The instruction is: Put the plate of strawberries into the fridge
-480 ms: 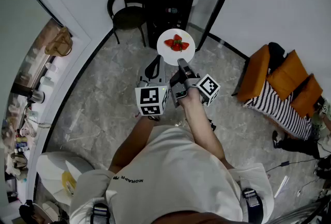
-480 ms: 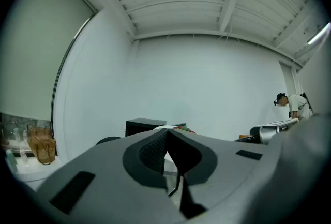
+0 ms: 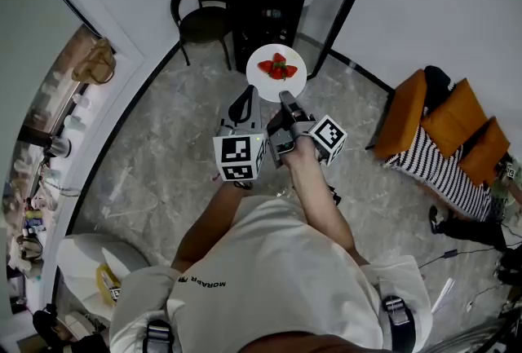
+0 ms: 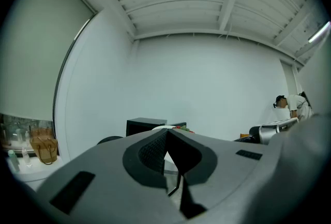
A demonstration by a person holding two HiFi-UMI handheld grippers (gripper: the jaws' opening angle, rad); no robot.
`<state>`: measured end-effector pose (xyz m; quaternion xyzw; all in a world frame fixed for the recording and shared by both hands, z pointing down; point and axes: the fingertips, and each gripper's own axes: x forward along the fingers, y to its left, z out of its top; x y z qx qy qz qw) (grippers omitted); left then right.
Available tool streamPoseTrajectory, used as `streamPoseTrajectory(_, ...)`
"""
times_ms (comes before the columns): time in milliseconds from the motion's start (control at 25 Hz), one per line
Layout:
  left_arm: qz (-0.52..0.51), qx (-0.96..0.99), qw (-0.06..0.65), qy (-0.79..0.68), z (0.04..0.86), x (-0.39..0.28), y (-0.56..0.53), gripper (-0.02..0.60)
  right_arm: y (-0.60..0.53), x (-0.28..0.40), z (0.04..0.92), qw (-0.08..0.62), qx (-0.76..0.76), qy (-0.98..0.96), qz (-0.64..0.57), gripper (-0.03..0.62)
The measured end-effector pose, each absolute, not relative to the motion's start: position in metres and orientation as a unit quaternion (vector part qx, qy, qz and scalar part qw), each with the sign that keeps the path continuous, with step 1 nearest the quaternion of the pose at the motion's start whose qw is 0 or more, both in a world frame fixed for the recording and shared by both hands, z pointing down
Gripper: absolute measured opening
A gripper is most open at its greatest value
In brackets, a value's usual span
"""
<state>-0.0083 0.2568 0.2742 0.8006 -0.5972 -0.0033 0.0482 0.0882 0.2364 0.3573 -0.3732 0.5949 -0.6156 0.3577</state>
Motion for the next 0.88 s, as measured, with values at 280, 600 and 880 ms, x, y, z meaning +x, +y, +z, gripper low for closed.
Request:
streamPoseTrajectory(280, 0.002, 0.797, 0.049, -0.602, 0.276, 0.003, 0.263, 0.0, 0.241, 0.1, 0.357, 0.362, -0.368, 0.597, -0.615, 0.018)
streamPoseTrajectory(600, 0.008, 0.788, 0.045, -0.614, 0.279, 0.031, 0.271, 0.0, 0.245, 0.126, 0.36, 0.351, -0.358, 0.6, -0.623, 0.018)
streamPoseTrajectory(880, 0.007, 0.775, 0.042, -0.63, 0.279, 0.047, 0.285, 0.0, 0.251, 0.144, 0.357, 0.336, -0.352, 0.617, -0.619, 0.018)
